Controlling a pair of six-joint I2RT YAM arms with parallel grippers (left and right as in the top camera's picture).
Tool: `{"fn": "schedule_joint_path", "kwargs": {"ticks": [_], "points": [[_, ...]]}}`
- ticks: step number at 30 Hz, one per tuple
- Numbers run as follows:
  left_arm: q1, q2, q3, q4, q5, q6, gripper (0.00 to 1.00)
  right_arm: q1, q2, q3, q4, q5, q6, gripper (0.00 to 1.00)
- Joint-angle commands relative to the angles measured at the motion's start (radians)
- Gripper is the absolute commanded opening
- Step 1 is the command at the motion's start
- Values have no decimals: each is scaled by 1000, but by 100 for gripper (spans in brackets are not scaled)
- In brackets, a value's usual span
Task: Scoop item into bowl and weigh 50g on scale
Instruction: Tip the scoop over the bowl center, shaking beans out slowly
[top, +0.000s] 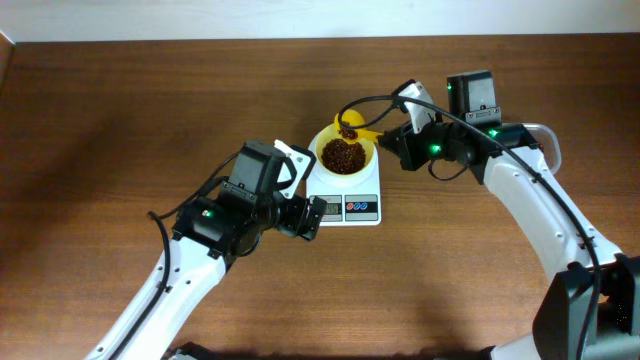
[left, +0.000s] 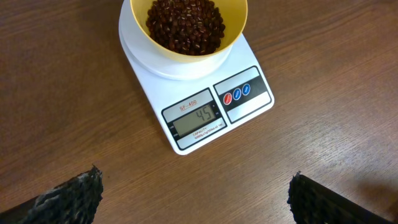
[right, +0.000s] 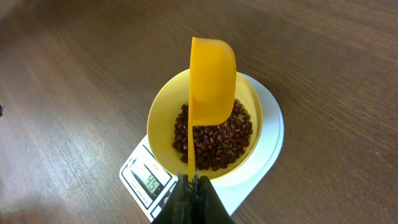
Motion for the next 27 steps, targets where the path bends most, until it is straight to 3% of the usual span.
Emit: {"fn": "schedule_joint_path", "kwargs": {"ticks": [1,27], "points": [[-3,-6,-4,2,-7,-6,99,4,9,3,1,-5,-11,4],[-3,-6,-4,2,-7,-6,99,18,9,3,-25,23,-37,4]]}}
